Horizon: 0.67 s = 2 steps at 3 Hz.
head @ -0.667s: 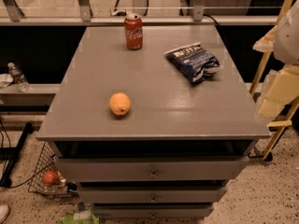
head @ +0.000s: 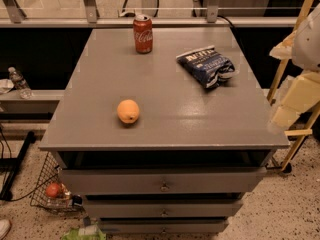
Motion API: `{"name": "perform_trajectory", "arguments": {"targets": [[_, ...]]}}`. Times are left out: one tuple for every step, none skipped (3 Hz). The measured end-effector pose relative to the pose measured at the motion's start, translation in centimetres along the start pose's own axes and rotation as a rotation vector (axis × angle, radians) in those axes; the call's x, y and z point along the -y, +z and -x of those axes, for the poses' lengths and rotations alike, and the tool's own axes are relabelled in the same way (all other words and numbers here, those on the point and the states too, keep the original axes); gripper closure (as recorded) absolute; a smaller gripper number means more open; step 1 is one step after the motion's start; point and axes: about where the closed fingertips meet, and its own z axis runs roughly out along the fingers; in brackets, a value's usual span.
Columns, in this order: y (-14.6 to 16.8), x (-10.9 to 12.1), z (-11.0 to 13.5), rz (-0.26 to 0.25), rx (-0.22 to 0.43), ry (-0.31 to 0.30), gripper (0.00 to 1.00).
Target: Pick orange
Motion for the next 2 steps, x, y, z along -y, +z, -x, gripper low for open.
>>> {"name": "perform_trajectory", "arguments": {"targets": [[2.8,0.8,4.6,0.048,0.159,-0.01,0.0],[5.1,1.9,11.7,0.062,0.335,-0.072,0.0]]}}
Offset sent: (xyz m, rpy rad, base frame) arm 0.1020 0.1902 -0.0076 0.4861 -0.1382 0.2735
